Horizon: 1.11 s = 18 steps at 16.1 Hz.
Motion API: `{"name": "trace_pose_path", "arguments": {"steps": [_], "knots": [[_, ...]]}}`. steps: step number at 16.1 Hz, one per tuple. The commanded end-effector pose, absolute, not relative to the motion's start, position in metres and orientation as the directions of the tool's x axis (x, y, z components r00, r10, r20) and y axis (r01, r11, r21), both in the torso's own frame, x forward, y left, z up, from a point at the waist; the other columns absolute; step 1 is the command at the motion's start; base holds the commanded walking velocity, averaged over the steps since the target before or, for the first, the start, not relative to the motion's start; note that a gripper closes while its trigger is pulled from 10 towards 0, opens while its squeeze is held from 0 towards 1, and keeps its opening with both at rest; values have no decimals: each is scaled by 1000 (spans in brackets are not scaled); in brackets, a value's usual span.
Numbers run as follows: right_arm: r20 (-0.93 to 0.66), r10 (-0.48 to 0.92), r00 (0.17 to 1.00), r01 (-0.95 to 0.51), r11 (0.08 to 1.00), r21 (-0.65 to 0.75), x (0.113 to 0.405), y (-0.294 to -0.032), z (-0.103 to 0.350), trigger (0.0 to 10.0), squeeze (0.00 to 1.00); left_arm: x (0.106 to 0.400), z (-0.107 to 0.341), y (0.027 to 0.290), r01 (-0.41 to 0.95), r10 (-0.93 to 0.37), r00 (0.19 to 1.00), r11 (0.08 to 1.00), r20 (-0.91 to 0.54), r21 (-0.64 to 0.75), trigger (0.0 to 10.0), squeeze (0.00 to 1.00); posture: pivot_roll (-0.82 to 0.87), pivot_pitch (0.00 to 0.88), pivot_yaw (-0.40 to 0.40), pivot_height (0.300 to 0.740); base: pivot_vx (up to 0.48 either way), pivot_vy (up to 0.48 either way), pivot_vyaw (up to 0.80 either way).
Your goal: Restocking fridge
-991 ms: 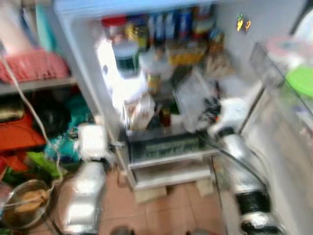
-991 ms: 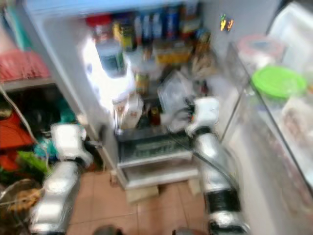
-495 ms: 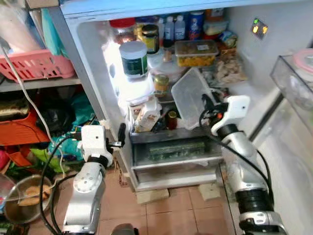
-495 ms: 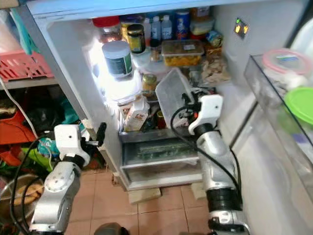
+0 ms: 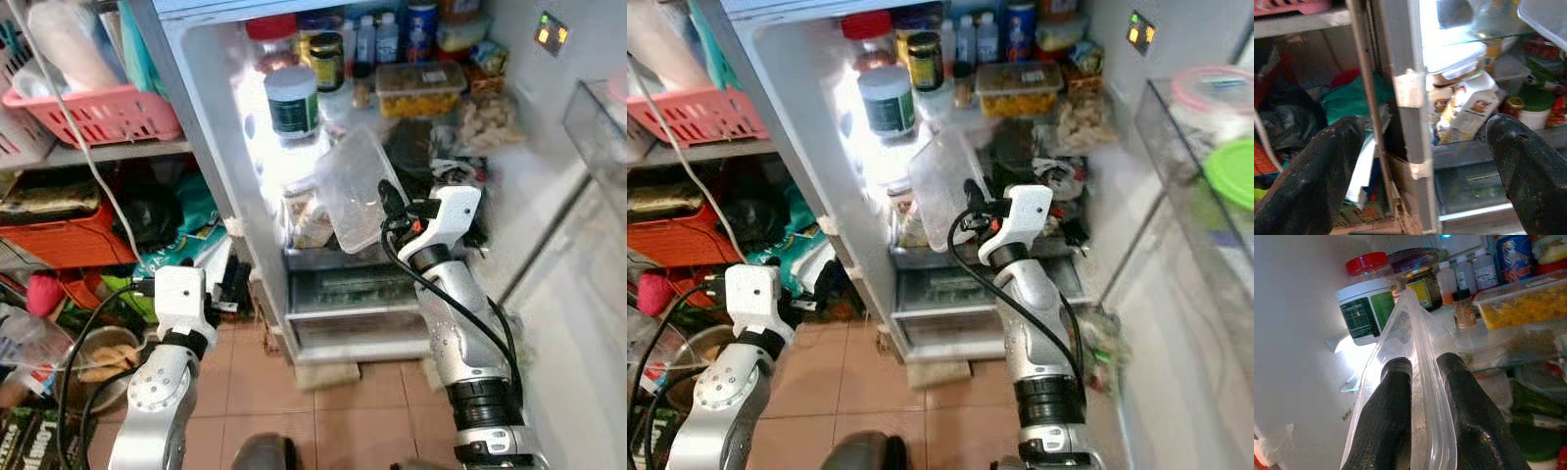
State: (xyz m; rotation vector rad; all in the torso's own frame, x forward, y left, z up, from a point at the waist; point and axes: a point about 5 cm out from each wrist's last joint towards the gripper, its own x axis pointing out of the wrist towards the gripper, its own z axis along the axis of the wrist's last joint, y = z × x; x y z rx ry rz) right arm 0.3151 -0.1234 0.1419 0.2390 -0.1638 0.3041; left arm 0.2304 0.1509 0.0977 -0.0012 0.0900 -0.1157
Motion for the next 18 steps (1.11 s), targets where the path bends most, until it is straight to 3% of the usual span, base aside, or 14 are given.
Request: {"name": "trace_pose_path", "arguments": {"steps": [1, 10, 14, 18], "knots": [[211, 290, 933, -332, 922, 200, 313, -119, 149, 10000, 0, 231, 100, 153, 105, -105, 991, 994, -86, 0, 10000, 0, 159, 123, 121, 740, 262, 0, 0], [204, 320, 925, -353, 923, 151, 303, -114, 152, 10000, 0, 242, 94, 143, 76, -79, 994, 996, -72, -41, 10000, 0, 96, 47, 47, 740, 249, 0, 0], [214, 286, 934, -317, 940, 127, 305, -127, 157, 10000, 0, 252, 94, 136, 84, -87, 995, 995, -54, -52, 10000, 0, 67, 13, 51, 740, 0, 0, 0], [229, 260, 938, -299, 942, 155, 314, -121, 164, 10000, 0, 255, 93, 136, 78, -80, 995, 996, -53, -43, 10000, 0, 72, 14, 56, 740, 0, 0, 0]]}}
